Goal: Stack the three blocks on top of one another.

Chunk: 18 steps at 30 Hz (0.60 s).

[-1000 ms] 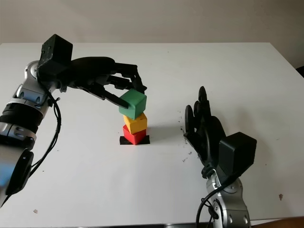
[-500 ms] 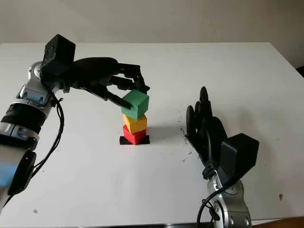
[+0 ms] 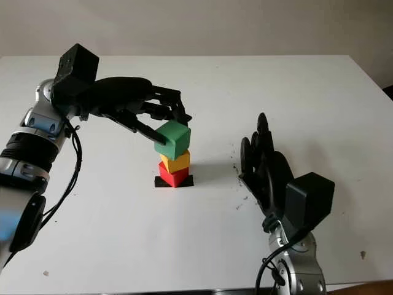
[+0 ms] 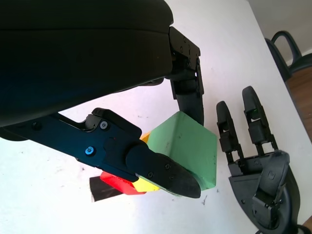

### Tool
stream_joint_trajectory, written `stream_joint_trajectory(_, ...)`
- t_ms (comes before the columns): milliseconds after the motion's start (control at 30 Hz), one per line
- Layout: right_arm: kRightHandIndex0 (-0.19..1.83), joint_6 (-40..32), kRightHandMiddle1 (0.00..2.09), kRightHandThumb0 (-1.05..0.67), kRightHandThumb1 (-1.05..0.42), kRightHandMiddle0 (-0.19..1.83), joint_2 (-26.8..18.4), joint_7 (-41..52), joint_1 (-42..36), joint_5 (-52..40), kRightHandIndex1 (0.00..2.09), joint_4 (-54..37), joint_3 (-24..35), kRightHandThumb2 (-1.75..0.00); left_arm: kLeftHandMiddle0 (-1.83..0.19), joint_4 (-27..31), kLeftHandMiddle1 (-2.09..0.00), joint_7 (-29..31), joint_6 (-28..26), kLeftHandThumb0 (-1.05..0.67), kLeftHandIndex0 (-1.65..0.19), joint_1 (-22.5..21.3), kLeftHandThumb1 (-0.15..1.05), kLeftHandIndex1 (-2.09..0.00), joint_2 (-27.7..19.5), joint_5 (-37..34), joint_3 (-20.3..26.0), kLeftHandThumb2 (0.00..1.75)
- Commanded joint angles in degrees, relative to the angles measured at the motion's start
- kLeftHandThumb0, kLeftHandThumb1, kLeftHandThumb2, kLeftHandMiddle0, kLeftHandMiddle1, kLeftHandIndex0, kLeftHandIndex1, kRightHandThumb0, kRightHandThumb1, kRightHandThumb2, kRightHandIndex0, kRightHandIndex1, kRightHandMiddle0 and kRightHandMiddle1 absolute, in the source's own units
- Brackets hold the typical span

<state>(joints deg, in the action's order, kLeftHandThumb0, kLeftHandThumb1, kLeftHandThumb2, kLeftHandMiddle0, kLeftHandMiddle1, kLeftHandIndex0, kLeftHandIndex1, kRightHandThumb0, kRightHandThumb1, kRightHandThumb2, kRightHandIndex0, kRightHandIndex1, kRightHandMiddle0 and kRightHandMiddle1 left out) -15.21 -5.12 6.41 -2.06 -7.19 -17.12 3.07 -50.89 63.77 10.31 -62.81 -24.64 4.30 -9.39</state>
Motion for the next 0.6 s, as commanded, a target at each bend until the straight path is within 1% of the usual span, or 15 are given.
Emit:
stream_joint_trajectory(0,-0.19,-0.4,0.0,-0.72,-1.05,-0.19,-0.1,-0.2,0.7,-0.2,0.0,-1.6,0.2,-0.63,-0.2,0.9,-0.05,-0.4,1.9,-0.67,-0.31,-1.1,0.96,-1.26,-0.8,0.7,-0.5,0.06)
stream_joint_trajectory(67,-0.19,-0.8,0.0,-0.72,-1.05,-0.19,-0.3,-0.2,0.7,-0.2,0.0,-1.9,0.1,-0.63,-0.2,0.5,-0.05,-0.7,3.1,-0.69,-0.3,-1.0,0.97,-1.23,-0.8,1.1,-0.5,0.06)
stream_joint_trajectory(267,-0.19,-0.7,0.0,-0.72,-1.05,-0.19,-0.2,-0.3,0.7,-0.3,0.0,-1.9,0.3,-0.62,-0.18,-0.1,-0.05,-0.3,3.1,-0.7,-0.27,-1.0,0.97,-1.16,-0.6,0.8,-0.3,0.05)
stream_joint_trajectory(567,-0.19,-0.4,0.0,-0.71,-1.05,-0.19,-0.2,-0.3,0.7,-0.2,0.0,-1.7,0.1,-0.64,-0.17,-0.2,-0.05,-0.9,4.8,-0.7,-0.26,-0.8,0.98,-1.16,-0.7,1.1,-0.3,0.06)
